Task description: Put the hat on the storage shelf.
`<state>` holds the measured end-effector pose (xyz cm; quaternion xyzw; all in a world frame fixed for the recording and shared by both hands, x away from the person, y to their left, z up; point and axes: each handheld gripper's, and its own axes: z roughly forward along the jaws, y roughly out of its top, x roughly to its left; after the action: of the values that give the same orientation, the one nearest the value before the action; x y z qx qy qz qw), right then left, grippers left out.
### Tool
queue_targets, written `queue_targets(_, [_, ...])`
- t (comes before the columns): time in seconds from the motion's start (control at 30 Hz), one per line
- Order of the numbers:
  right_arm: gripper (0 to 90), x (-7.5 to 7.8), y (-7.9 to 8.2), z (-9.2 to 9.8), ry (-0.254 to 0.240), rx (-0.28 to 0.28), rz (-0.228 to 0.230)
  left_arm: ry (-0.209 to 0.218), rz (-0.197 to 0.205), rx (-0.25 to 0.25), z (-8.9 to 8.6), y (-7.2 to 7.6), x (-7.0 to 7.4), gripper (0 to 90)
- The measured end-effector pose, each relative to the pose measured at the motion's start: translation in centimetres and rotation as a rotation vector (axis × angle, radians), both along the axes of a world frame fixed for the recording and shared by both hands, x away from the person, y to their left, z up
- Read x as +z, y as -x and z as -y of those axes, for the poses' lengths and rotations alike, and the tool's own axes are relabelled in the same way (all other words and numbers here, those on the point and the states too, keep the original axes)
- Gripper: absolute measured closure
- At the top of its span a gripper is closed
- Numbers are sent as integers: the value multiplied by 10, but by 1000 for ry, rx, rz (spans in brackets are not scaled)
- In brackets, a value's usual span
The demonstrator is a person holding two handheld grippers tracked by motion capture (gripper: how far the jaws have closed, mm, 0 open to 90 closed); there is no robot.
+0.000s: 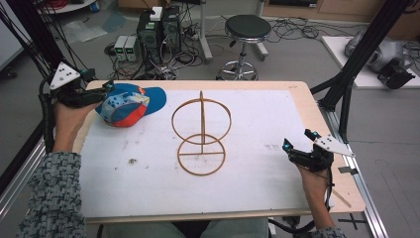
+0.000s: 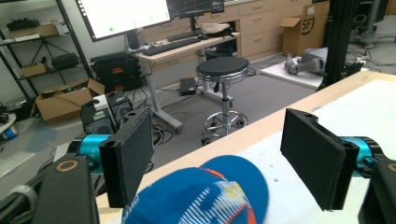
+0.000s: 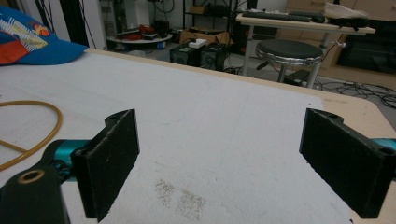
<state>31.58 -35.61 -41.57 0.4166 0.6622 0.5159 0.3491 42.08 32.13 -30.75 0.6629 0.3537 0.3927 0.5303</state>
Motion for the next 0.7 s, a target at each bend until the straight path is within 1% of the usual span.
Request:
queue_targets(0.03, [111,0,0,0,-2,1,-3,-1,-3,13,-1,-6,-4,264])
queue_targets(0.07, [111,0,0,0,-2,1,-3,0,-5,13,-1,-8,-6,264])
queue_targets(0.1, [111,0,1,0,-2,0,-7,7,-19,16,-3,-13,-11,268])
queue_targets(0.17, [111,0,1,0,-1,1,-7,-1,-39,30,-4,-20,-17,269])
queue_targets(0.27, [111,0,2,0,8,5,-13,10,-64,45,-7,-28,-26,271])
queue_targets(0.43, [111,0,5,-1,19,13,-20,1,-96,55,-12,-40,-39,291])
queue_targets(0.47, [111,0,5,-1,20,18,-19,9,-122,62,-15,-45,-45,311])
queue_targets(0.5, [111,0,5,-1,20,18,-19,9,-122,62,-15,-45,-45,308])
queue_targets(0.53, [111,-1,5,-1,16,21,-26,17,-138,72,-17,-49,-50,308])
queue_targets(0.6, [112,-1,6,-1,16,25,-32,-7,-156,93,-18,-53,-55,307])
queue_targets(0.7, [111,0,6,-1,18,28,-30,-5,-181,109,-21,-57,-62,307])
